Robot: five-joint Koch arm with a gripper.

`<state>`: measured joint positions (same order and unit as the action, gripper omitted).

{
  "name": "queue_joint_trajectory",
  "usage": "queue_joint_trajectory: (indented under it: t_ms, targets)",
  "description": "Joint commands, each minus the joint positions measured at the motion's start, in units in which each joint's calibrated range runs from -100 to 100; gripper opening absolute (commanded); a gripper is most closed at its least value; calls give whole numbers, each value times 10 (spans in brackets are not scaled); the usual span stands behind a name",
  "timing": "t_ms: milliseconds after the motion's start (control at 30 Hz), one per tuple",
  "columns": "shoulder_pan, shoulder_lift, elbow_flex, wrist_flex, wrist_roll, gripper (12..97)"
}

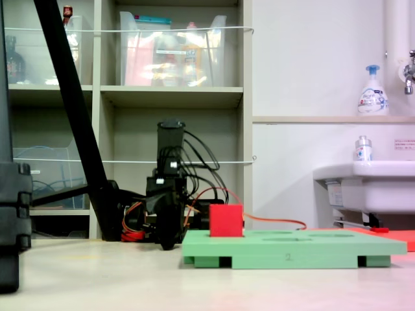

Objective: Put the square block into the corresponding hole

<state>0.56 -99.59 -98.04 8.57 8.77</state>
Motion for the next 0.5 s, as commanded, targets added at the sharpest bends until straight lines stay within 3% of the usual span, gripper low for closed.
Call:
queue_joint_trajectory:
  t_ms: [0, 467]
  targets:
    - [0, -4, -20, 12, -17, 494]
    - [-9, -4, -20, -80, -24, 494]
